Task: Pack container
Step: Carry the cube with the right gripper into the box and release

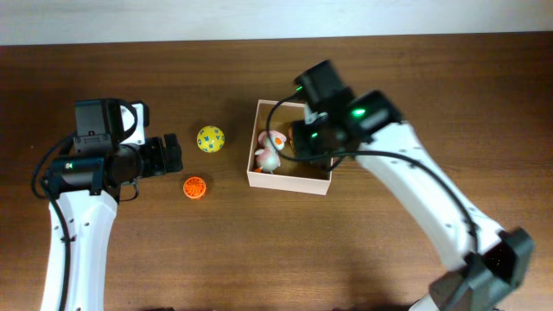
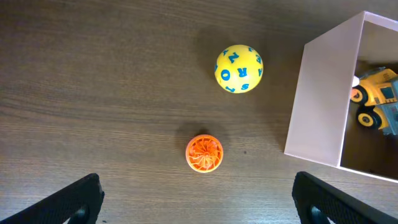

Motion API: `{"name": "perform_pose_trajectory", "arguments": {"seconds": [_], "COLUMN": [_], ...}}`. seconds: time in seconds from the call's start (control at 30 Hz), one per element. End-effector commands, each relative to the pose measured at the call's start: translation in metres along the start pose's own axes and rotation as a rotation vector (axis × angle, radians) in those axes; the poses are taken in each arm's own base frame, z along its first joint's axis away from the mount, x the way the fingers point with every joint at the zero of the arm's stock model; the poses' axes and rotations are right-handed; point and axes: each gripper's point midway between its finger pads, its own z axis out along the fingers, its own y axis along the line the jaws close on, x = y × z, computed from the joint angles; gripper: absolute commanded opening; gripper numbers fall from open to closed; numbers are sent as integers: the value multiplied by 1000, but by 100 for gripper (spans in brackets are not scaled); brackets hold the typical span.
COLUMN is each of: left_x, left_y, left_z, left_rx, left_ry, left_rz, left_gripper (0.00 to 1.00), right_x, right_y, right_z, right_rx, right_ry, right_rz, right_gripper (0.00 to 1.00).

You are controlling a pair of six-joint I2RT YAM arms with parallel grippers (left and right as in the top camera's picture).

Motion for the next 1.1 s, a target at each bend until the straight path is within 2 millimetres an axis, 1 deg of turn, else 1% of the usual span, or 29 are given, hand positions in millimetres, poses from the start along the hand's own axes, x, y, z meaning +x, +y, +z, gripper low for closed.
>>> {"name": "perform_pose_trajectory", "arguments": {"seconds": [0.0, 0.1, 0.2, 0.27, 0.37, 0.4, 0.47, 0.6, 0.63, 0.73, 0.83, 0.93, 1.03, 1.07], "left_x": [-5, -5, -5, -5, -5, -5, -5, -5, -5, -5, -5, -5, -5, -5], "left_y": [-4, -4, -4, -4, -4, -4, -4, -4, -4, -4, -4, -4, -4, -4], "left_z": [-3, -3, -3, -3, -3, -3, -3, -3, -3, -3, -3, -3, -3, -3], "left_rx": [14, 14, 14, 14, 14, 14, 14, 14, 14, 14, 14, 14, 14, 14], "left_ry": [-11, -11, -11, -11, -11, -11, -11, -11, -11, -11, -11, -11, -11, -11], "left_rz": [18, 18, 18, 18, 18, 18, 18, 18, 18, 18, 18, 18, 18, 18], "left_gripper": [99, 99, 99, 99, 99, 99, 99, 99, 99, 99, 99, 99, 99, 99], "right_x": [11, 22, 37, 46, 53, 54, 58, 64, 64, 57, 49, 30, 9, 0], "right_y": [-16, -22, -28, -32, -36, -37, -38, -34, -33, -34, -37, -40, -40, -40], "right_z": [30, 47, 63, 71, 82, 84, 86, 86, 86, 87, 84, 72, 47, 33], "right_rx": [135, 162, 187, 196, 199, 200, 202, 176, 176, 168, 162, 149, 135, 129], "right_ry": [41, 88, 139, 159, 166, 169, 177, 207, 206, 182, 165, 126, 75, 55], "right_rz": [65, 79, 76, 75, 76, 76, 76, 79, 79, 59, 54, 27, 28, 19], "right_gripper": [27, 27, 27, 27, 28, 32, 35, 36, 38, 59, 72, 75, 75, 75]}}
